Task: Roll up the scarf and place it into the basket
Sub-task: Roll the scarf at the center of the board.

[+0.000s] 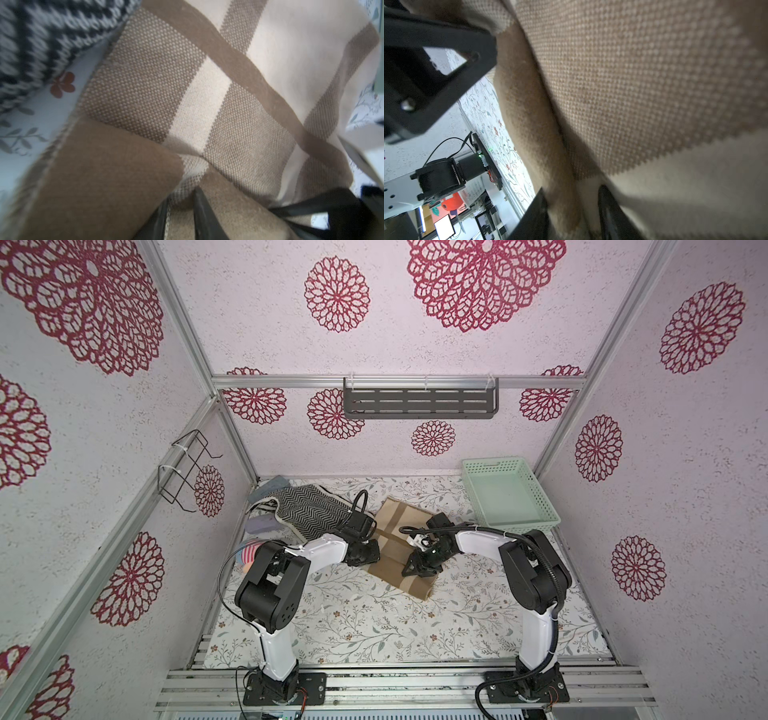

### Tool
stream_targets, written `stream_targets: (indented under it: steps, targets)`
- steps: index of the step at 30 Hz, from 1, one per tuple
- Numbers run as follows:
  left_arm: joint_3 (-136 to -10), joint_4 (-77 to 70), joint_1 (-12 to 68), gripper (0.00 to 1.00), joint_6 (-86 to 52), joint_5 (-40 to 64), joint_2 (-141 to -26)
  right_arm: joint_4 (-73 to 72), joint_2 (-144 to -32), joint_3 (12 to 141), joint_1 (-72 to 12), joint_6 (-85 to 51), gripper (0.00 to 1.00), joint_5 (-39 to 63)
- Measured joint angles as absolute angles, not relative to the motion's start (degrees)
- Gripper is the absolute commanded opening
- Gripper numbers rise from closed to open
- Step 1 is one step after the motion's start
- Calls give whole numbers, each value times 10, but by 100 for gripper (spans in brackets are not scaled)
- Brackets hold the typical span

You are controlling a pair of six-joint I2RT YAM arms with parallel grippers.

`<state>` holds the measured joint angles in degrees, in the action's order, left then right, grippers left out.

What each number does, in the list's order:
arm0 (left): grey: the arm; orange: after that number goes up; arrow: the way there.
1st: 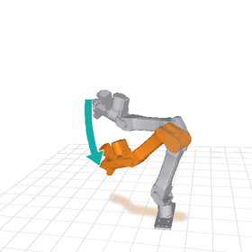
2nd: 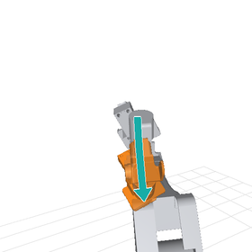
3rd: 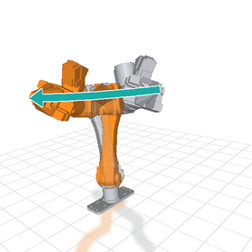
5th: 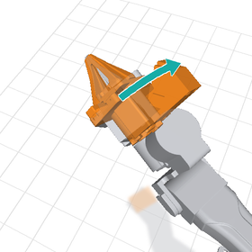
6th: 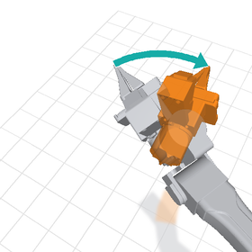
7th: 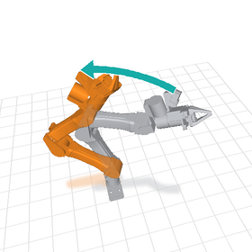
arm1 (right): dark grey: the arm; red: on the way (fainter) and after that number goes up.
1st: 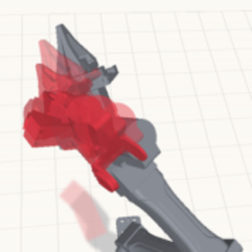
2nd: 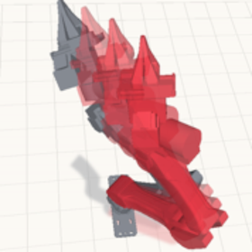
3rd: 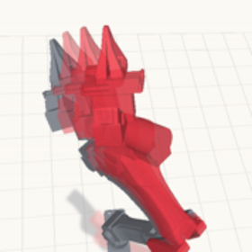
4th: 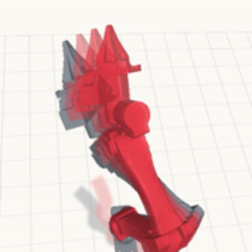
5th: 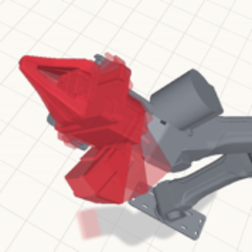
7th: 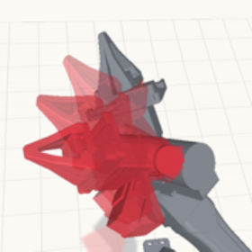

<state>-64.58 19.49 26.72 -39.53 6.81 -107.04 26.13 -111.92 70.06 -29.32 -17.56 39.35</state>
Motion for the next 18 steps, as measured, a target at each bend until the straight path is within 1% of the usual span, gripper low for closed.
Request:
stream_targets:
  steps: [8, 14, 18]
  targets:
    - [-659, 203, 261, 22, -414, 68, -1080, 244, -1050, 617, -281, -176, 43, 348]
    - [-660, 206, 261, 22, -422, 70, -1080, 244, -1003, 588, -283, -176, 44, 273]
    - [-660, 206, 260, 22, -429, 74, -1080, 255, -958, 582, -301, -176, 48, 203]
